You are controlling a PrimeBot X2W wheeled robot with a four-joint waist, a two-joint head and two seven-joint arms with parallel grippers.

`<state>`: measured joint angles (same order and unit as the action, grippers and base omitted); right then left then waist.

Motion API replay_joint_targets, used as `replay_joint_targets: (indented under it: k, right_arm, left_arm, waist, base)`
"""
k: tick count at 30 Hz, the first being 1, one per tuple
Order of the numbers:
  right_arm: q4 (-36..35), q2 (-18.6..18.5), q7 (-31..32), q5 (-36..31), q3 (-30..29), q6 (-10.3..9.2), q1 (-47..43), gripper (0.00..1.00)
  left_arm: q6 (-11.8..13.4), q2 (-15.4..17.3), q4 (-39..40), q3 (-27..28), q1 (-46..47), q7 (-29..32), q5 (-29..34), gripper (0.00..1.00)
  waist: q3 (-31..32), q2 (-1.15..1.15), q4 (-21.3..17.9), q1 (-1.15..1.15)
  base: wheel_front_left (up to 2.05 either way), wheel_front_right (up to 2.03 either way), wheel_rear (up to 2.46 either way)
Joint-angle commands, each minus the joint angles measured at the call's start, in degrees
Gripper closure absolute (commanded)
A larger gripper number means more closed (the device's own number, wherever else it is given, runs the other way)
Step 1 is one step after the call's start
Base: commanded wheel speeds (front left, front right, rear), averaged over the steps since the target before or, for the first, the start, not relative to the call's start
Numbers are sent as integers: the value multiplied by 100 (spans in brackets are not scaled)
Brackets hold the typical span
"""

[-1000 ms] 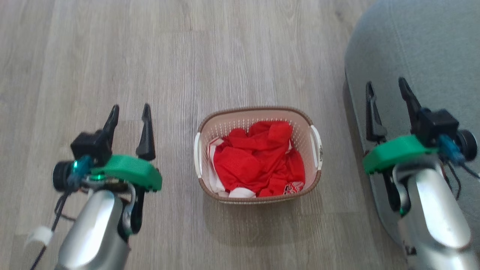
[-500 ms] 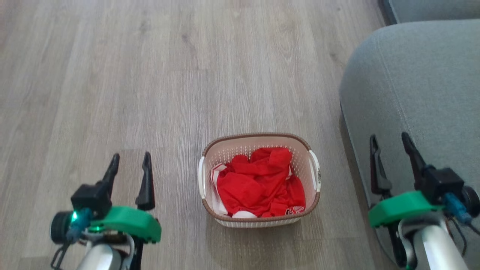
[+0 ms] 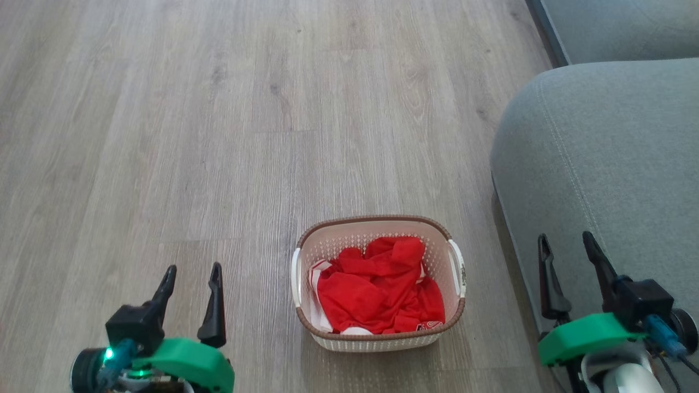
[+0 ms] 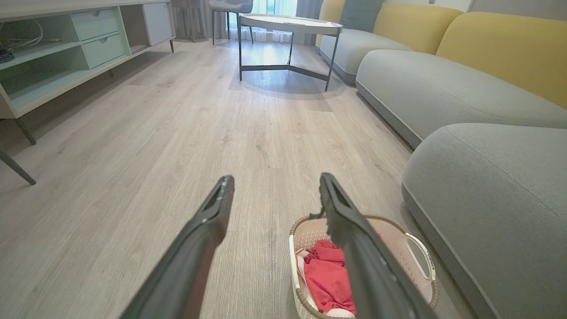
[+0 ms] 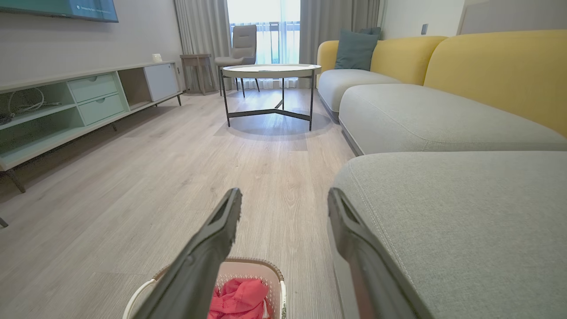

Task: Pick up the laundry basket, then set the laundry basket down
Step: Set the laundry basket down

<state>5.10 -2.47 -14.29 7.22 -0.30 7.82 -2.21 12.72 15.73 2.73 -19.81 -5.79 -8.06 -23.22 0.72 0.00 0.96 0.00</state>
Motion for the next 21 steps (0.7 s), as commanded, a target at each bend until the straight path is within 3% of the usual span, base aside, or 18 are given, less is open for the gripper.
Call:
replay_joint_targets:
  k: [1, 21]
  right_arm:
    - [-214, -41, -25, 72, 76, -33, 87, 0]
    - [-225, -41, 202, 64, 98, -33, 82, 0]
  left_arm:
    - [46, 115, 232, 192, 198, 15, 28, 0]
    - [157, 165, 228, 155, 170, 90, 14, 0]
  waist:
    - [18, 0, -4, 0]
    - [35, 0, -21, 0]
  base:
    - [0, 0, 0]
    - [0, 0, 0]
